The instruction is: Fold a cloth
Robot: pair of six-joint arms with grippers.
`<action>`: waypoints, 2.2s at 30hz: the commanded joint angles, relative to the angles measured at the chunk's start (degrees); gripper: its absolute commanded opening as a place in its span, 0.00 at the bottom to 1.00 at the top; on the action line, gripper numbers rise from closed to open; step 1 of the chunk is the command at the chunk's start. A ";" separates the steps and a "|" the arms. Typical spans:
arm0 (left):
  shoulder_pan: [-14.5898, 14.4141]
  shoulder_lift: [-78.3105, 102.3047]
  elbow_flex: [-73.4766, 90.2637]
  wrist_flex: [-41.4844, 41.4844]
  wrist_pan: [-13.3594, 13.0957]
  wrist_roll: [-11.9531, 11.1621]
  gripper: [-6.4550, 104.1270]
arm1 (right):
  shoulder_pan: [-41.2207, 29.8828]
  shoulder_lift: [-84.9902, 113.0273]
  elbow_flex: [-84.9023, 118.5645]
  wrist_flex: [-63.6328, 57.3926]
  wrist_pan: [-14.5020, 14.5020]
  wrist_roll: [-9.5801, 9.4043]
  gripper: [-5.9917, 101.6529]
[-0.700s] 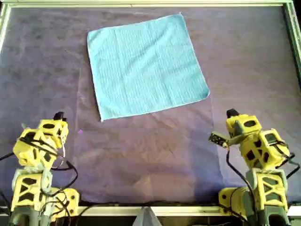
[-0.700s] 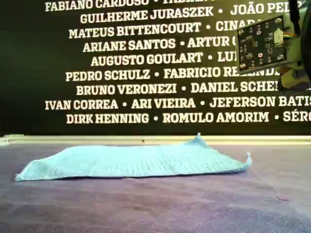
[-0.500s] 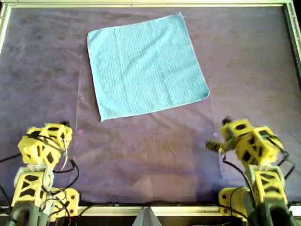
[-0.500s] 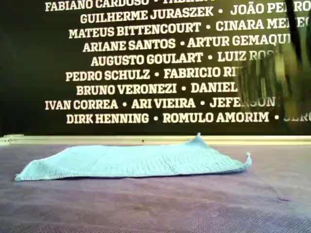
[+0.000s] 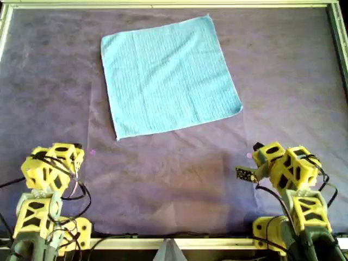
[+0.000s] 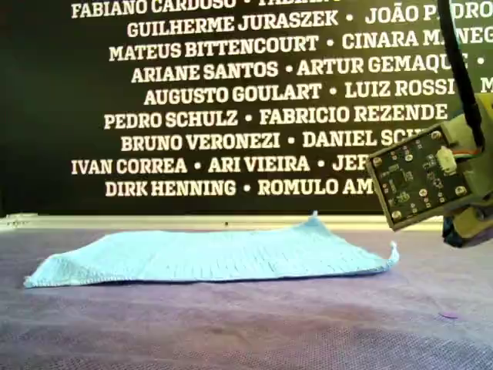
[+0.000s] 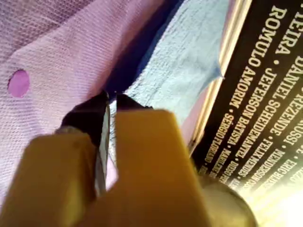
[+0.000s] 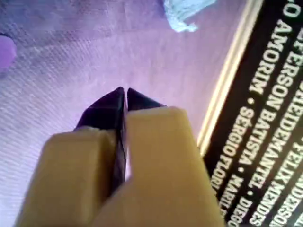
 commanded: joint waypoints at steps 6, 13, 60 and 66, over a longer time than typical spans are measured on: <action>0.44 1.23 -1.32 -0.18 0.35 -0.18 0.08 | 0.44 0.00 0.53 -2.29 -0.62 0.44 0.07; -11.78 1.41 -1.41 -0.26 0.44 -0.18 0.08 | 0.35 0.00 0.44 -2.37 -0.70 0.44 0.07; -27.07 -21.18 -21.01 -0.35 -7.38 -0.18 0.52 | 6.94 -17.40 -28.65 -2.20 0.35 0.44 0.36; -27.16 -34.37 -29.53 -0.18 -7.21 -0.53 0.52 | 7.56 -30.06 -37.27 -3.43 -0.44 0.00 0.37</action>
